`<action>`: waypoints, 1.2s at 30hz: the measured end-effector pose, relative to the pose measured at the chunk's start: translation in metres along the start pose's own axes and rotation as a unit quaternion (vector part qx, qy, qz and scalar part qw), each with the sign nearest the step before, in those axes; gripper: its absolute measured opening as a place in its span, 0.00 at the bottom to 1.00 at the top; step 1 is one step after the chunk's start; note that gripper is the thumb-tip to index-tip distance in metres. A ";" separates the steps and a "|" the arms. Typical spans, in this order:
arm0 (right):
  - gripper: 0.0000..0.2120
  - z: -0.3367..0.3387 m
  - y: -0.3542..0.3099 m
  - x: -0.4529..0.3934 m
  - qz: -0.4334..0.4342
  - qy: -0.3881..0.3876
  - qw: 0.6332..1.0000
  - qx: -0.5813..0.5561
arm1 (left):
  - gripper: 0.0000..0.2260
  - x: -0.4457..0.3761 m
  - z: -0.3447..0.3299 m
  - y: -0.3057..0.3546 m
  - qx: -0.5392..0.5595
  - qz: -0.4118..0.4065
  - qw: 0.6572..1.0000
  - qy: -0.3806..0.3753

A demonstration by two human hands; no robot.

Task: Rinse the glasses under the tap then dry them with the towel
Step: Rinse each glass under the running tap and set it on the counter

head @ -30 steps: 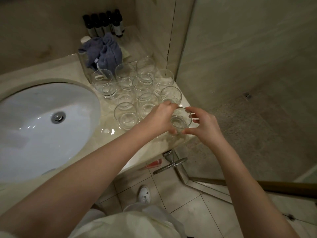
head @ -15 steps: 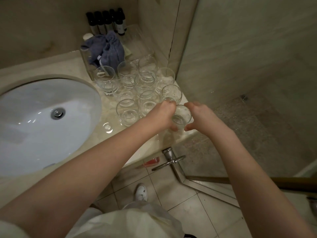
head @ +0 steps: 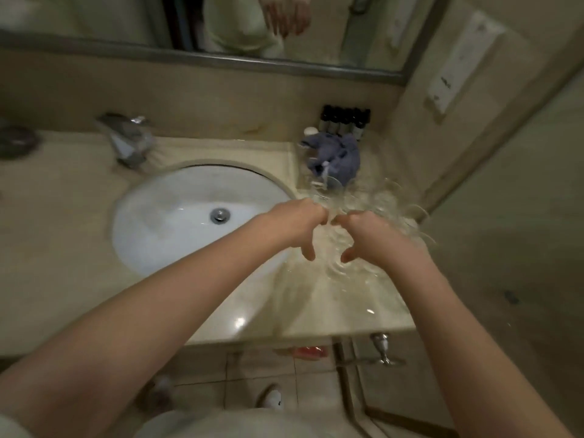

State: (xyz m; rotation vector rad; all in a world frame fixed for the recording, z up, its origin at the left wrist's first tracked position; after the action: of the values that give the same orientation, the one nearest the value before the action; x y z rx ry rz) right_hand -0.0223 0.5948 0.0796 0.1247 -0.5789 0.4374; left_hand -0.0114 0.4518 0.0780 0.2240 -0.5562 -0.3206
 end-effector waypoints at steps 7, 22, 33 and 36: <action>0.36 0.033 -0.169 -0.062 0.091 0.017 0.995 0.031 | 0.32 0.106 0.006 -0.174 0.060 0.127 0.990 0.027; 0.34 0.065 -0.484 -0.165 0.230 -0.004 0.973 0.002 | 0.33 0.279 -0.020 -0.456 0.132 0.282 0.949 0.056; 0.34 0.067 -0.533 -0.208 0.260 -0.003 0.966 -0.004 | 0.34 0.289 -0.027 -0.521 0.201 0.343 0.909 0.121; 0.33 0.065 -0.537 -0.216 0.262 0.003 0.965 -0.011 | 0.33 0.281 -0.036 -0.526 0.203 0.363 0.901 0.124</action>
State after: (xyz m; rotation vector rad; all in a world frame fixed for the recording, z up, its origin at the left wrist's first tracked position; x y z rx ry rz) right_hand 0.0161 0.0173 0.0180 -0.0549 -0.6077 0.9447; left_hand 0.1096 -0.1314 0.0292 0.4341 -0.4128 0.5542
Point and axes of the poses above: each hand's wrist, its own x-axis away from the middle knuckle, its own z-axis out of the back of the hand, y = z × x, the point moved 1 cm from there along -x, towards the middle knuckle, and after that the axes turned 7 degrees about -y, right-handed, at the moved point
